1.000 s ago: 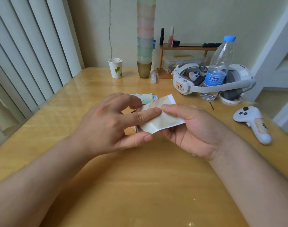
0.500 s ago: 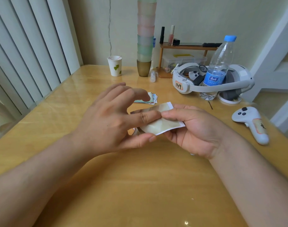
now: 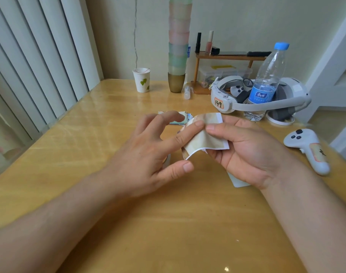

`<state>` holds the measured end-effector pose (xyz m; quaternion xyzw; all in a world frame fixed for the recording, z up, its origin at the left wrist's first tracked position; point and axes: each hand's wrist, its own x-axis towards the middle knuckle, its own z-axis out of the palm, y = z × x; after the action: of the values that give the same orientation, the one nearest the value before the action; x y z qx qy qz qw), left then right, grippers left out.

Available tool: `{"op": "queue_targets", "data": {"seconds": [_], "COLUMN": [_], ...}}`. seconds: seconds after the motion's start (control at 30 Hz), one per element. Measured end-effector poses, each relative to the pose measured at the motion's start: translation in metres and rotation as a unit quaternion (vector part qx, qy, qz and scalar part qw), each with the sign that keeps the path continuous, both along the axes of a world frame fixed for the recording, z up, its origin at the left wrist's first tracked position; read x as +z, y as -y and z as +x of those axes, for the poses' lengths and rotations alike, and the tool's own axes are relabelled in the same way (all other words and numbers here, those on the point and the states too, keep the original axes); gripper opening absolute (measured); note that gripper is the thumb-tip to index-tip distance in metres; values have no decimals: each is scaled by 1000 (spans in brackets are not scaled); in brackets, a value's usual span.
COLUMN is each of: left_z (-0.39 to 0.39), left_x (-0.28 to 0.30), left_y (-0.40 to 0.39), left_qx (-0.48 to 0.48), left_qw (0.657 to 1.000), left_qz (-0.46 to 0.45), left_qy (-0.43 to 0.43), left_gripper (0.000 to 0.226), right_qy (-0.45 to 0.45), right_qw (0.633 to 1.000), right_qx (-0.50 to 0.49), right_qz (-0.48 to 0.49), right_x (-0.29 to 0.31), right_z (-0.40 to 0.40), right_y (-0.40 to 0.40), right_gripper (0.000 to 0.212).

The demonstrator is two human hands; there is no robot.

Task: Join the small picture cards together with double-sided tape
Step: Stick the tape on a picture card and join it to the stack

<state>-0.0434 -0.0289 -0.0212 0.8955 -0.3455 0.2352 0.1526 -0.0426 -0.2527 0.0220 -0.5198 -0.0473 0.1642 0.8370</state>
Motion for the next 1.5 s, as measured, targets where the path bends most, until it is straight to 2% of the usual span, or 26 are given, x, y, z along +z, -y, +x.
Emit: {"op": "queue_targets", "data": {"seconds": [0.13,0.3,0.43,0.63,0.77,0.93,1.1,1.23,1.27,1.33,1.4,1.5], "left_z": [0,-3,-9,-21,-26,-28,-25,-18,-14,-6,-9,-15], "left_x": [-1,-2,-5,-11,-8,-8,-13,-14,-11,-6,-1,3], "left_y": [2,7,11,23,27,29,32,33,32,29,28,27], "left_qx": [9,13,-36,-101,-110,-103,-93,-113,-99,-75,-104,-97], "left_qw": [999,999,999,985,979,975,962,909,884,809,765,678], "left_qz": [32,24,-15,-97,-130,-161,-217,-315,-358,-459,-493,-584], "left_qy": [26,32,1,-98,-114,-113,-138,-248,-284,-359,-401,-436], "left_gripper": [77,81,85,89,92,90,88,87,88,94,84,89], "right_qy": [15,34,38,20,4,-60,-90,-88,-81,-52,-8,47], "right_qw": [1000,999,999,998,996,980,974,980,982,988,997,999], "right_qx": [5,11,12,11,19,43,37,18,16,11,-3,-28], "right_qz": [10,22,32,60,89,186,204,178,170,143,81,-3], "right_x": [2,6,5,6,4,-4,-11,-15,-16,-16,-15,-13], "right_z": [-3,-7,-7,-8,-9,-13,-11,-10,-9,-8,-6,-3], "right_y": [-1,-1,-3,-4,-8,-23,-29,-30,-30,-28,-23,-13], "right_gripper": [49,43,41,37,38,29,41,46,48,44,37,36]}}
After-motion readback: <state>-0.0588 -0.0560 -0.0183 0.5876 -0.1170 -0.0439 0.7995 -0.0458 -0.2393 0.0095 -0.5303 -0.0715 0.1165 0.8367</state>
